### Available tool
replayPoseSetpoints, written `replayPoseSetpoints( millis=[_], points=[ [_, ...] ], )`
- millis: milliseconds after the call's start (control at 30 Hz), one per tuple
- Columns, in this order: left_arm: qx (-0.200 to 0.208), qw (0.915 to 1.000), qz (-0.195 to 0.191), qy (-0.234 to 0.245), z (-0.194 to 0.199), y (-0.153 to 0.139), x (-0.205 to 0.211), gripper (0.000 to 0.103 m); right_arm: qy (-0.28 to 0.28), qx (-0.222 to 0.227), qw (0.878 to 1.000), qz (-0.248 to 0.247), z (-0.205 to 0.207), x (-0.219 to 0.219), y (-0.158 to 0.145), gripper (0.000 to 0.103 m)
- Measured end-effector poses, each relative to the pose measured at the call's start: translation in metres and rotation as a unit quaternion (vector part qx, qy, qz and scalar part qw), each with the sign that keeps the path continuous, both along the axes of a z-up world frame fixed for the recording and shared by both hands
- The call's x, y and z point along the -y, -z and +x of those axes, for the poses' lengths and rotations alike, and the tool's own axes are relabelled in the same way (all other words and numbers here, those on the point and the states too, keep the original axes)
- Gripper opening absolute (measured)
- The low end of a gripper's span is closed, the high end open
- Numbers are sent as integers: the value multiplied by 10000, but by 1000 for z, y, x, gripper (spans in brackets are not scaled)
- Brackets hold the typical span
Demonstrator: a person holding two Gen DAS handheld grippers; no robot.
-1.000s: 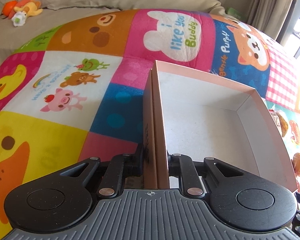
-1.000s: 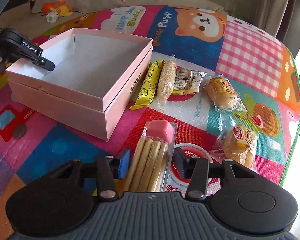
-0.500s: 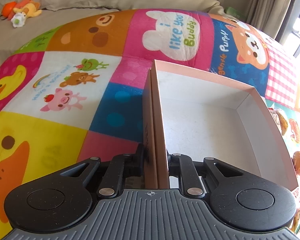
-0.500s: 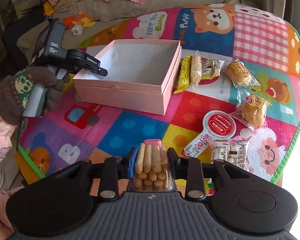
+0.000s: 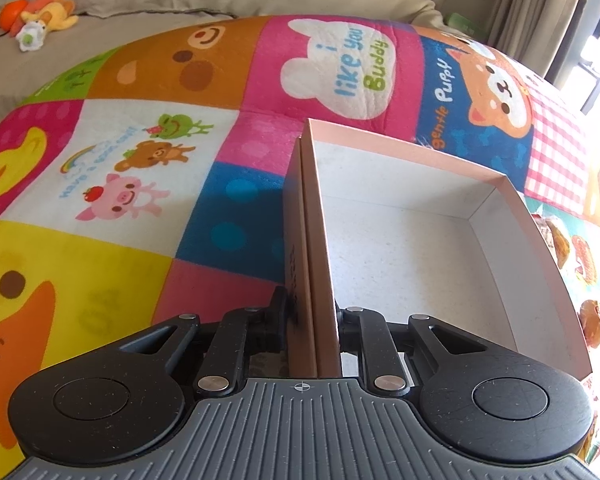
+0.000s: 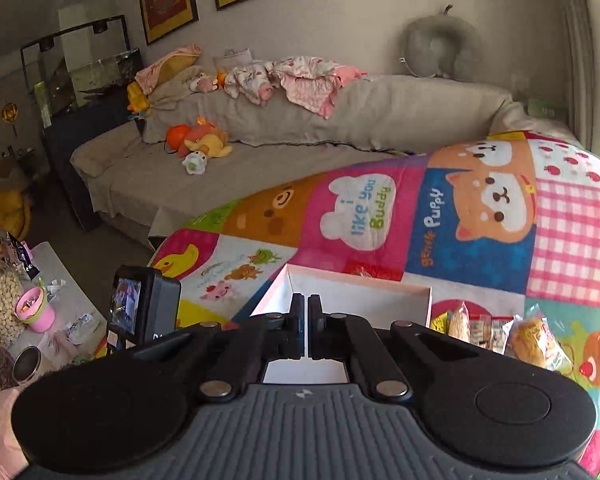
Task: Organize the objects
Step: 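Lower the biscuit sticks into the pink box and open the right tool, then grasp the Volcano card with the right tool and drop it into the box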
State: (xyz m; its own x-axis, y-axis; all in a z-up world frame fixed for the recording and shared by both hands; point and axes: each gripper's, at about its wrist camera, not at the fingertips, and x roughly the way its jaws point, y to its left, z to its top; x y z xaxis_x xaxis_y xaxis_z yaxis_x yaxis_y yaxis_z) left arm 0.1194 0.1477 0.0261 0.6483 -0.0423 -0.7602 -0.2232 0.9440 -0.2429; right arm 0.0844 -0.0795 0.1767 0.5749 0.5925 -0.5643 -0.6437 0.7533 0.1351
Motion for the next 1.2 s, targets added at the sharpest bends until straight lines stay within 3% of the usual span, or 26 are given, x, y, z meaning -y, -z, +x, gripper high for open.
replayPoseSetpoints(
  millis=[67,133,300,367,433,533,600,633,667,733,933,1033,1200],
  points=[
    [3,10000,4,3,0,0,0,19,-162,23,9997,-189,-1,-4,3,4],
    [9,10000,20,23,0,0,0,19,-237,-208,9983,-488,-9,1,16,16],
    [-9,9999,106,84,1,0,3,19,-429,-1302,9832,-1205,-45,33,71,54],
    [-11,9999,116,81,1,0,3,19,-320,-1706,9740,-1458,-62,45,95,62],
    [-8,9999,94,65,1,0,3,19,-192,-2198,9635,-1513,-69,53,115,63],
    [-26,10000,78,55,0,0,3,19,-224,-2843,9512,-1180,-71,58,134,63],
    [-38,9999,81,63,0,0,3,19,-291,-2723,9542,-1206,-77,54,140,61],
    [-35,9999,81,69,0,0,3,19,-321,-2623,9553,-1325,-80,49,142,57],
    [-33,9999,76,65,0,0,3,19,-374,-2558,9551,-1451,-82,45,144,46],
    [-27,10000,72,56,-1,0,3,19,-446,-2438,9577,-1461,-86,40,140,42],
    [0,10000,24,46,-2,1,2,20,-376,-1653,9839,-571,-75,40,72,42],
    [9,10000,2,58,-3,1,1,20,-206,-1175,9926,-225,-44,29,44,42],
    [10,9999,-100,61,-3,1,-2,21,333,-1269,9914,1,37,-9,50,42]
  ],
)
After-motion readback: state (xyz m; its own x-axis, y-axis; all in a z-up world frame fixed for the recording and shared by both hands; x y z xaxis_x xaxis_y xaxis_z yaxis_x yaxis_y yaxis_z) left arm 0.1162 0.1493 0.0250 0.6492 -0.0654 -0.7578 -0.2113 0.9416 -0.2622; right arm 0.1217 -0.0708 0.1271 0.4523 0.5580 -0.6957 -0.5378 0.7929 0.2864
